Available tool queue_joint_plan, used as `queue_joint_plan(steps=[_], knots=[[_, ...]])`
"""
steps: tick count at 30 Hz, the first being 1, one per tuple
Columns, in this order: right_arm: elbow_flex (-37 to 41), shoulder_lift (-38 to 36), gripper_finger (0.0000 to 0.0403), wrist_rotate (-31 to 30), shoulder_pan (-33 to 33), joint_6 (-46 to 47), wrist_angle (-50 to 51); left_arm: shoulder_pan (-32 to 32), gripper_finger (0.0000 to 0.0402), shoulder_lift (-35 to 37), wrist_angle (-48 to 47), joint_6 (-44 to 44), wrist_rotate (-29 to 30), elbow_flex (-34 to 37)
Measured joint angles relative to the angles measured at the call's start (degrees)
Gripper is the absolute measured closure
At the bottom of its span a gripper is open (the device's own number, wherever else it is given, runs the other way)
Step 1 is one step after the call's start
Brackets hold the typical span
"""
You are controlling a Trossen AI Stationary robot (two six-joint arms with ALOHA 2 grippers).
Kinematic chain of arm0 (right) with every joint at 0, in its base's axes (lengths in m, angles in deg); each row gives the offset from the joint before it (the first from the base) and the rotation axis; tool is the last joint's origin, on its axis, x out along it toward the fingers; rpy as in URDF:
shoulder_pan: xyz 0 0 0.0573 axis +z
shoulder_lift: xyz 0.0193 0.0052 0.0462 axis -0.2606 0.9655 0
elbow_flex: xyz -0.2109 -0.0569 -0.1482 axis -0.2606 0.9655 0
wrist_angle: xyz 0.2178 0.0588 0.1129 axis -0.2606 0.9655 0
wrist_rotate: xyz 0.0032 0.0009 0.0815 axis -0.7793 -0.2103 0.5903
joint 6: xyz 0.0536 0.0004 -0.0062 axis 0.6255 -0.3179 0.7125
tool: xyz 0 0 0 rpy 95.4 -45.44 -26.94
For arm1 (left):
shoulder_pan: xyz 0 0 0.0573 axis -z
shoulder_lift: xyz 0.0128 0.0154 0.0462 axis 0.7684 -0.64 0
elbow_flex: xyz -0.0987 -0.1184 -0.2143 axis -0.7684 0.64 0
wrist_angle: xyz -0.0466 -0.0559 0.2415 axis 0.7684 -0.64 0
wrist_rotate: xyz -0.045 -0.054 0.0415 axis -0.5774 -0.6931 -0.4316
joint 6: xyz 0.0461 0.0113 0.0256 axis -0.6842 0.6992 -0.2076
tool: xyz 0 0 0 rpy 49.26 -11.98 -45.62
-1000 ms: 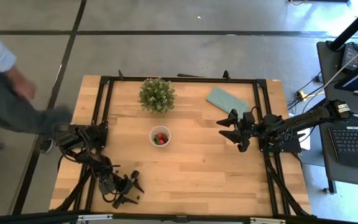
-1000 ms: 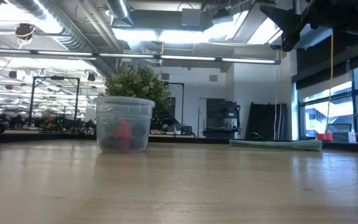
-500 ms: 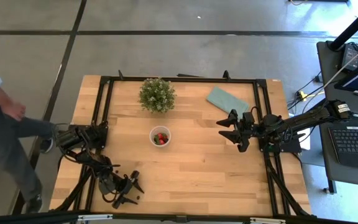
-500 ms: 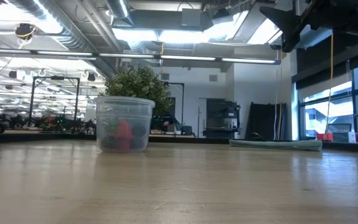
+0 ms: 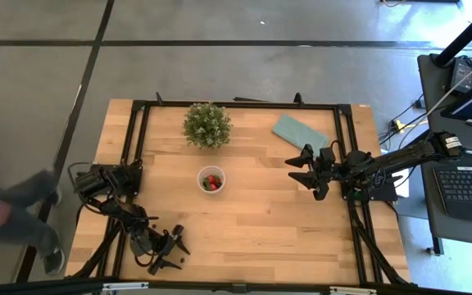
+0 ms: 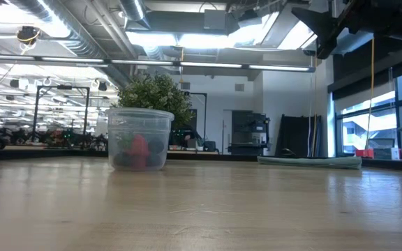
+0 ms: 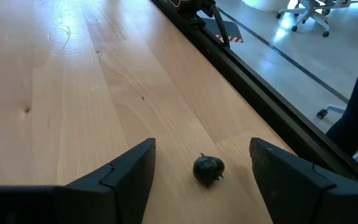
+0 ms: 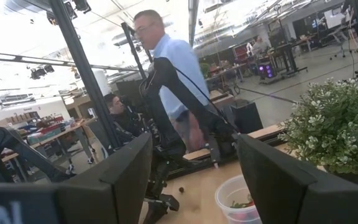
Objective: Pick and placing Produce into tupperware
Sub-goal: Put the blueberry into the transparent container
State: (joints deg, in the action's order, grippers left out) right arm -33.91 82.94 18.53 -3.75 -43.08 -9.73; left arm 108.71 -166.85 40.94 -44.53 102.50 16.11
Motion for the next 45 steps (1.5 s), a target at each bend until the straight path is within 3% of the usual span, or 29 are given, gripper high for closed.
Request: queue_joint_plan(steps=[45], knots=[[0.00, 0.00, 0.0164, 0.02, 0.04, -0.26, 0.00, -1.22, 0.0151, 0.11, 0.11, -0.04, -0.63, -0.06]])
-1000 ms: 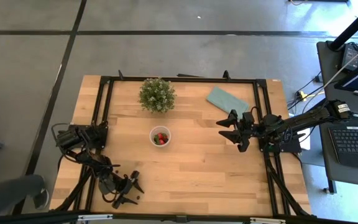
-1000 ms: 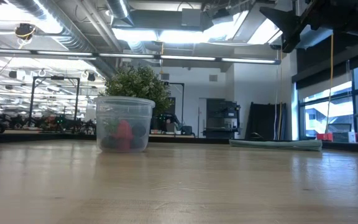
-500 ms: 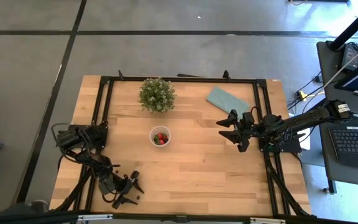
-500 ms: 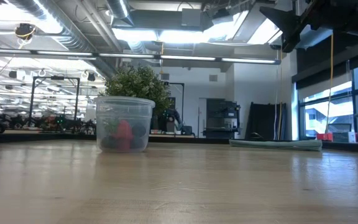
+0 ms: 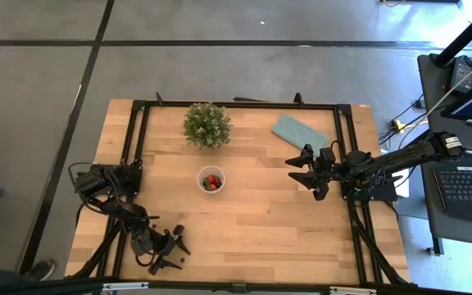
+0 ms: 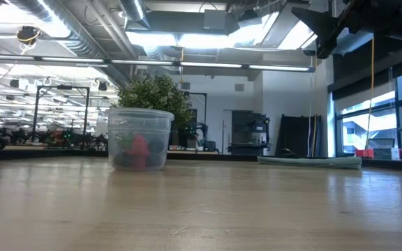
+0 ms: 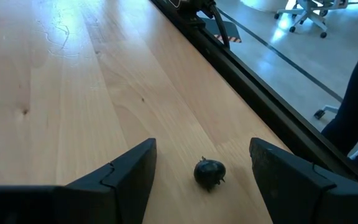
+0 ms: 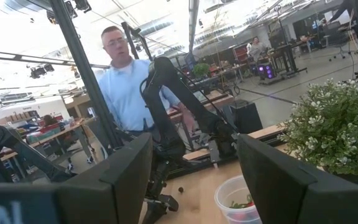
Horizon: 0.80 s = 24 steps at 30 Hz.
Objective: Pick and placing Produce into tupperware
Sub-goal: Put the blueberry into the transparent container
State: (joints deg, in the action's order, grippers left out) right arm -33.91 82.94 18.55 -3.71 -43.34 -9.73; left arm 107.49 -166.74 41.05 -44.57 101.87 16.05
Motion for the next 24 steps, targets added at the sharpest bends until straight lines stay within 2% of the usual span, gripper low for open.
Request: queue_joint_plan(steps=[24], knots=[[0.00, 0.00, 0.0164, -0.01, 0.00, -0.04, 0.00, -0.53, 0.0151, 0.00, -0.04, 0.00, 0.76, 0.00]])
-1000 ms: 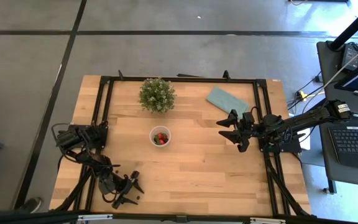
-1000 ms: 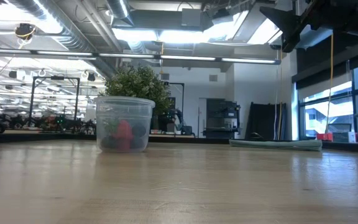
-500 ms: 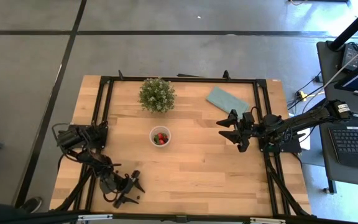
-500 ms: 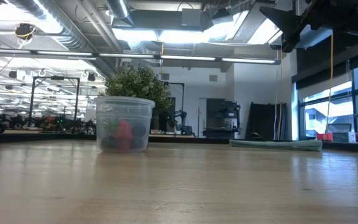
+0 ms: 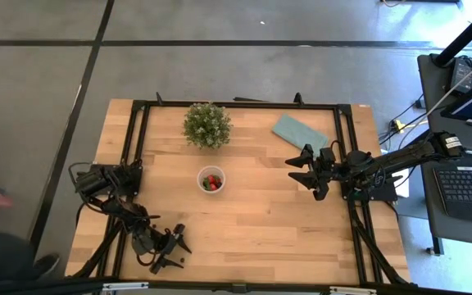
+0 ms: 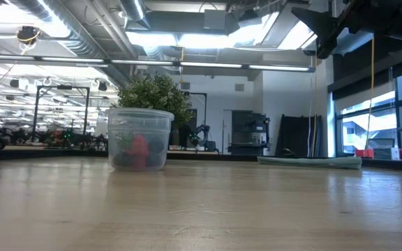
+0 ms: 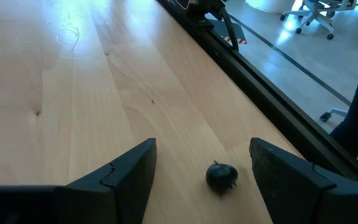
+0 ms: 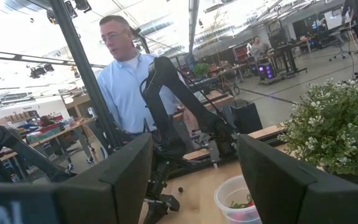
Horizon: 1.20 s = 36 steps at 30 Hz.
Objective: Pick and placing Produce into tupperware
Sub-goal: Put the blueberry into the transparent container
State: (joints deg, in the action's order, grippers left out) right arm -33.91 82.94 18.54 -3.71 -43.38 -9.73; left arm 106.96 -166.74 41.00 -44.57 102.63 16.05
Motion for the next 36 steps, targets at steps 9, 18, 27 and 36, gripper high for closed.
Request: queue_joint_plan(steps=[9, 18, 27, 36], knots=[[0.00, 0.00, 0.0164, 0.01, 0.00, -0.11, 0.00, 0.00, 0.0151, 0.00, 0.02, 0.00, -0.02, 0.00], [0.00, 0.00, 0.0164, -0.01, 0.00, -0.22, 0.02, -0.02, 0.0151, 0.11, -0.36, 3.80, -1.97, 0.00], [0.00, 0.00, 0.0164, 0.01, 0.00, -0.13, 0.02, 1.87, 0.0157, 0.26, -4.75, 3.64, -1.65, -0.17], [0.00, 0.00, 0.0164, 0.01, -0.02, -0.18, 0.02, 3.07, 0.0159, 0.22, -5.64, 4.06, -0.95, -0.17]])
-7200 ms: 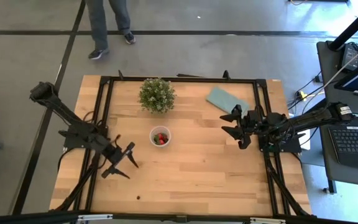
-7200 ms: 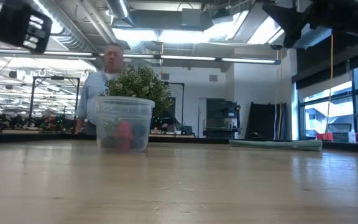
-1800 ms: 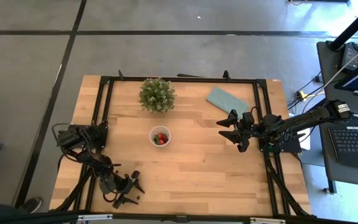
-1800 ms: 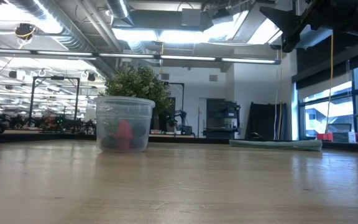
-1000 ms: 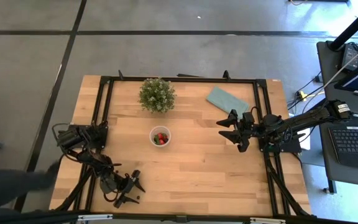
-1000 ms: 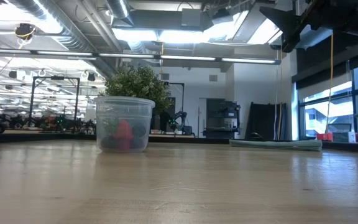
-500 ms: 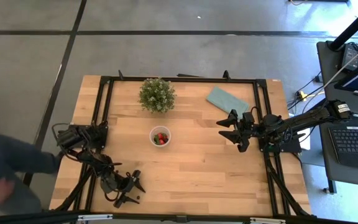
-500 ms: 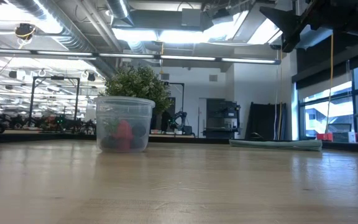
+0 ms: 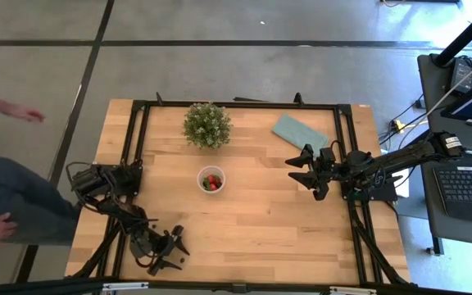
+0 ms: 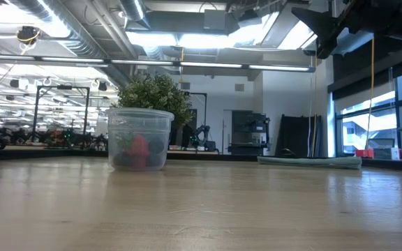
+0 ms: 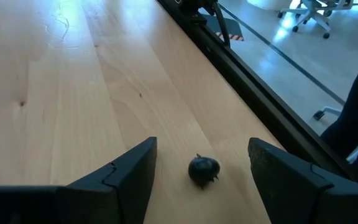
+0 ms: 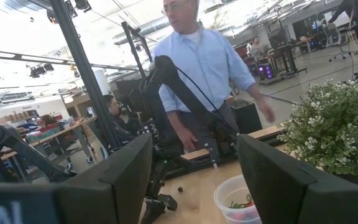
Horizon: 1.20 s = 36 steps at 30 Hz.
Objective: Pick and placing Produce into tupperware
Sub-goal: Put the blueberry into the transparent container
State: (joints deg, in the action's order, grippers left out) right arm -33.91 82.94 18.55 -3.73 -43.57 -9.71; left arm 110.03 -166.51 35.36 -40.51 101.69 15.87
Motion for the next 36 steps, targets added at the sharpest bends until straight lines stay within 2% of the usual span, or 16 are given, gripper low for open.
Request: queue_joint_plan(steps=[8, 19, 36], knots=[[0.00, 0.00, 0.0164, -0.01, 0.00, -0.06, 0.00, 0.08, 0.0170, -0.09, -0.26, -0.06, 0.78, 0.00], [0.00, 0.00, 0.0164, -0.01, 0.00, -0.08, 0.00, 0.28, 0.0255, 0.15, -5.99, -0.68, 4.27, -1.91], [0.00, 0.00, 0.0164, 0.00, 0.00, -0.08, 0.00, 2.13, 0.0347, 0.08, -6.43, -1.20, 5.14, -2.08]])
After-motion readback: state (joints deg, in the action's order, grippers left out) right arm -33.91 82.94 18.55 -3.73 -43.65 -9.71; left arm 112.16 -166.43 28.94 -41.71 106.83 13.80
